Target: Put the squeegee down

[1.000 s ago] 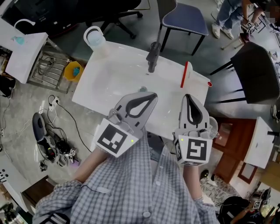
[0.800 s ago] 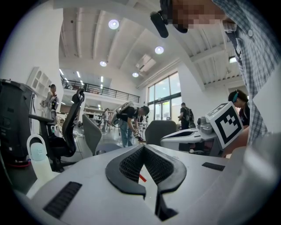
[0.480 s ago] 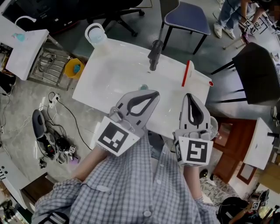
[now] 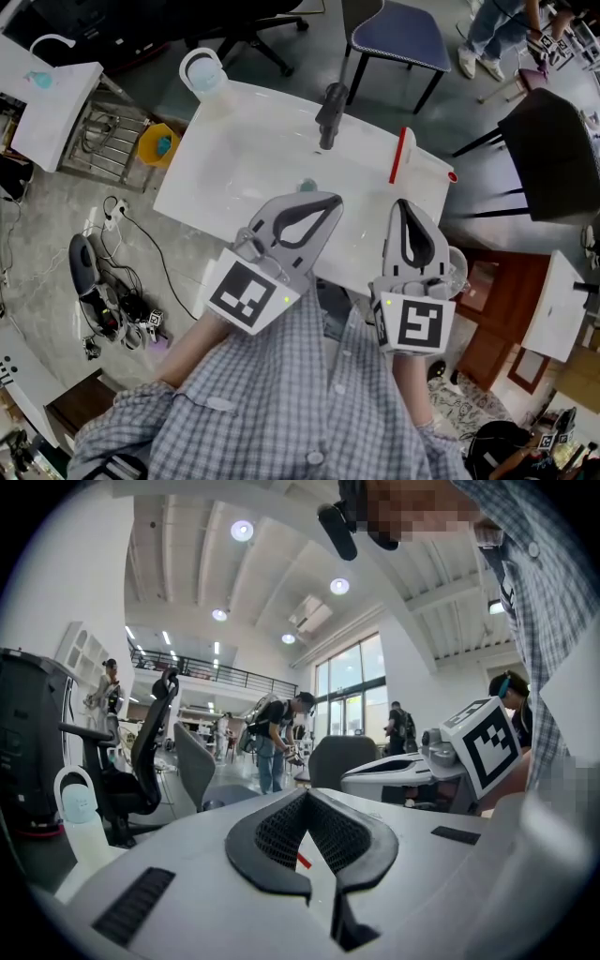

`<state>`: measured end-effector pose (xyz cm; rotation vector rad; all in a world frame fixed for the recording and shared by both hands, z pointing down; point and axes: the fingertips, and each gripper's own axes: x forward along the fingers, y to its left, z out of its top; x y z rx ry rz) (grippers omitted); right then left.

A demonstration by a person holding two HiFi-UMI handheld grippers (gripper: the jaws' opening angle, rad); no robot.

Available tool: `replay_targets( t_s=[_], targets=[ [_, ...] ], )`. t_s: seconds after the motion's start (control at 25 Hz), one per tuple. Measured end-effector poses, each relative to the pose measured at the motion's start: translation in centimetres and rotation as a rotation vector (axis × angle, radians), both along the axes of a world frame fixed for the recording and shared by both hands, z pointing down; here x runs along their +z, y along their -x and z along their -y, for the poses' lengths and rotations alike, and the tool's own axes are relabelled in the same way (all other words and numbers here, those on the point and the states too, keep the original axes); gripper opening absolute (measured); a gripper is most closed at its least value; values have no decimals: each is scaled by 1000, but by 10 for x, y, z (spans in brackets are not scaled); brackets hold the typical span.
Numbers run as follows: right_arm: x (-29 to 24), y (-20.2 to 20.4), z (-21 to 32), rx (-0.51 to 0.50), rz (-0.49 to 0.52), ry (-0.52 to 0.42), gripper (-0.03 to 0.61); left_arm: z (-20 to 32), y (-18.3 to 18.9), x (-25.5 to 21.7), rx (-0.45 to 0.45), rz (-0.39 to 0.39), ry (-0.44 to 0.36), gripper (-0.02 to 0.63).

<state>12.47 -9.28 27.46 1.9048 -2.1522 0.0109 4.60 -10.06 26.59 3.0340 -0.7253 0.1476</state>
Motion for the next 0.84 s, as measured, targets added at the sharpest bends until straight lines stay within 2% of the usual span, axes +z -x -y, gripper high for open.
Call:
replay_targets(
  t_s=[0.84],
  targets=[
    [3, 3, 1, -5, 9, 10, 9, 1, 6, -1, -18, -6, 4, 2]
  ],
)
